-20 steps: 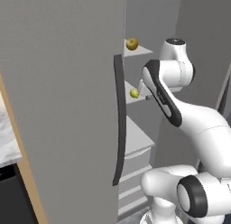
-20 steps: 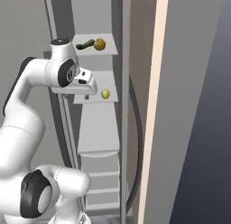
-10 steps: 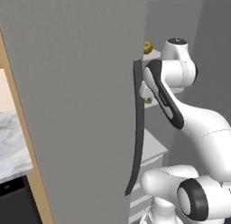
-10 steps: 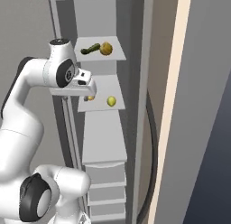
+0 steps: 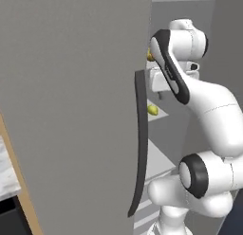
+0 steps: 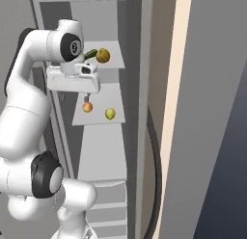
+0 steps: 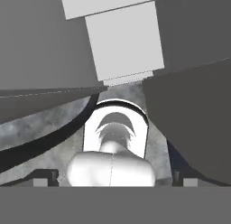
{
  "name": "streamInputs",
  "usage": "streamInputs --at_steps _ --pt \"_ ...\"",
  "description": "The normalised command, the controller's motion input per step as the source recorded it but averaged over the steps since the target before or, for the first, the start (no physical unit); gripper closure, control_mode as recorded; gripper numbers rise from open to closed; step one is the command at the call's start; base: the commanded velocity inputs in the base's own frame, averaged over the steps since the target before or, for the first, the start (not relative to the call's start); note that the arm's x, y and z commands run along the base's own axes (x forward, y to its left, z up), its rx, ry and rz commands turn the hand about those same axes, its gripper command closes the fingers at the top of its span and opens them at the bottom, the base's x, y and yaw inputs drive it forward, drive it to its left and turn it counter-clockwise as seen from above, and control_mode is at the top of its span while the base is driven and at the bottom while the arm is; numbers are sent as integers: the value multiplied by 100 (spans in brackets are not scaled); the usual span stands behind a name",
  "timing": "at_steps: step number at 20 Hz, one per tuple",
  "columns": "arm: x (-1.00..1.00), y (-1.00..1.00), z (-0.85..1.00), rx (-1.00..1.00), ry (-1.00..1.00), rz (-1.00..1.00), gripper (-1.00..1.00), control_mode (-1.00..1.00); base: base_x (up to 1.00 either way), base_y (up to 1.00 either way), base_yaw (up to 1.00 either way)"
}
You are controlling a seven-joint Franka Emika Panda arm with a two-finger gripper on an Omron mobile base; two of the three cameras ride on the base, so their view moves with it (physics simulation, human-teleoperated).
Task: Take the mango and lemon from the second highest rack and move them to the highest rack where the squashs are located, to maximize freezer space. Close the freezer door after rearranging.
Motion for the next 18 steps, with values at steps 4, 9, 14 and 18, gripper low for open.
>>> streamInputs --at_steps 4,9,14,18 --pt "0 0 0 0 0 0 -100 100 19 -56 10" --pt "0 0 0 0 0 0 -100 100 -9 -31 8" --pt "0 0 0 0 0 0 -100 100 -15 -12 4" --pt "3 -33 0 19 -4 0 -100 -100 0 -8 0"
